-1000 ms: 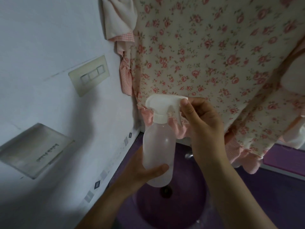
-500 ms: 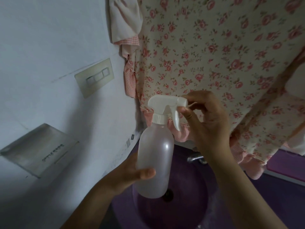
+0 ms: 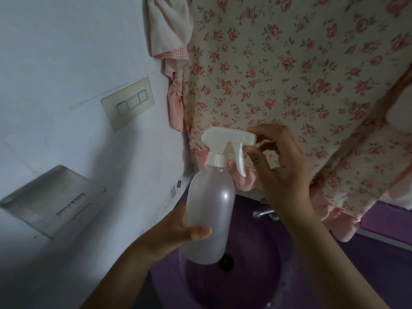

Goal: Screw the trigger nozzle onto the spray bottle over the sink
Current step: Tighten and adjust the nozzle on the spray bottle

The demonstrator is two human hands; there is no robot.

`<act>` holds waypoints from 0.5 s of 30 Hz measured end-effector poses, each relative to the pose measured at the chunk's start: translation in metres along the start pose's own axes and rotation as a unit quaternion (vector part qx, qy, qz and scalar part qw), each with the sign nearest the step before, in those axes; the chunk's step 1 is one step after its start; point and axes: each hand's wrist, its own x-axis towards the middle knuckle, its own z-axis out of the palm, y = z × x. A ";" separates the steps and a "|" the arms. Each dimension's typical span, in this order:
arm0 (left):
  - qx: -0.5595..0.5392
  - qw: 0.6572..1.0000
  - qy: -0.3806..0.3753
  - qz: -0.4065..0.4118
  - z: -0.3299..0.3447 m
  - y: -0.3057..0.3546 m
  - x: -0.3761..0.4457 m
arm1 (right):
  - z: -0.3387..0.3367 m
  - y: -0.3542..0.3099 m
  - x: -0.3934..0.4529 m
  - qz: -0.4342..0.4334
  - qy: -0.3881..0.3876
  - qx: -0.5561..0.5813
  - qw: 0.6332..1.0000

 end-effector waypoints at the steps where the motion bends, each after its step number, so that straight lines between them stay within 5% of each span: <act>1: 0.014 1.000 0.015 0.004 0.001 0.001 0.001 | 0.001 -0.002 -0.001 0.027 -0.004 0.015 1.000; 8: 0.143 0.978 0.146 0.032 0.008 0.000 0.010 | 0.013 -0.007 -0.011 0.205 -0.052 0.172 0.962; 15: 0.338 0.891 0.303 0.019 0.022 -0.005 0.018 | 0.042 -0.028 -0.033 0.342 0.013 0.230 0.911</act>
